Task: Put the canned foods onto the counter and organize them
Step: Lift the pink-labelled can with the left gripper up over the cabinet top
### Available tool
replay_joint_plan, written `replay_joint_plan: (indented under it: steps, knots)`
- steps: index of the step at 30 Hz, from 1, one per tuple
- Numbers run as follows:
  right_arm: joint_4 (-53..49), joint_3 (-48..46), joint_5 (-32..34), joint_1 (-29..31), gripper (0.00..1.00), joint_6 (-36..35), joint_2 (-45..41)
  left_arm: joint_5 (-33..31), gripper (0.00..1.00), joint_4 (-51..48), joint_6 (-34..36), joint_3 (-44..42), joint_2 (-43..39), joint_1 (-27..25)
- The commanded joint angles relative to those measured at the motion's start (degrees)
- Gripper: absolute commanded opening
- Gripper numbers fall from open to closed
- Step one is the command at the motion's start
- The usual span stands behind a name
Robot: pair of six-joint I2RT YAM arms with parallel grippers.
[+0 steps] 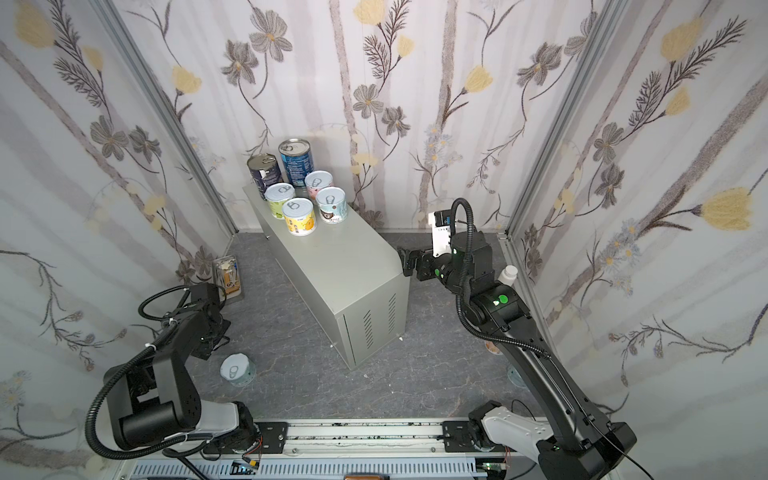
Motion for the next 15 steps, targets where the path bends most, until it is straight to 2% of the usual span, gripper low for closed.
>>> replay_joint_plan:
  steps: [1, 5, 8, 15]
  knots:
    - [1.81, -0.33, -0.35, 0.07, 1.0, 0.19, 0.0, -0.65, 0.59, 2.03, 5.59, 1.67, 0.9, -2.76]
    - [2.31, -1.52, 0.35, 0.11, 1.0, 0.19, -0.69, 3.34, 0.57, 3.36, 11.71, 3.62, 1.46, -6.04]
    - [2.58, -1.96, 0.53, 0.12, 1.0, 0.19, -0.81, 3.92, 0.56, 3.55, 15.18, 5.03, 1.21, -8.13]
    - [3.33, -2.41, 0.68, 0.11, 1.0, 0.37, -0.67, 9.94, 0.56, 5.63, 24.23, 6.52, -0.53, -10.98]
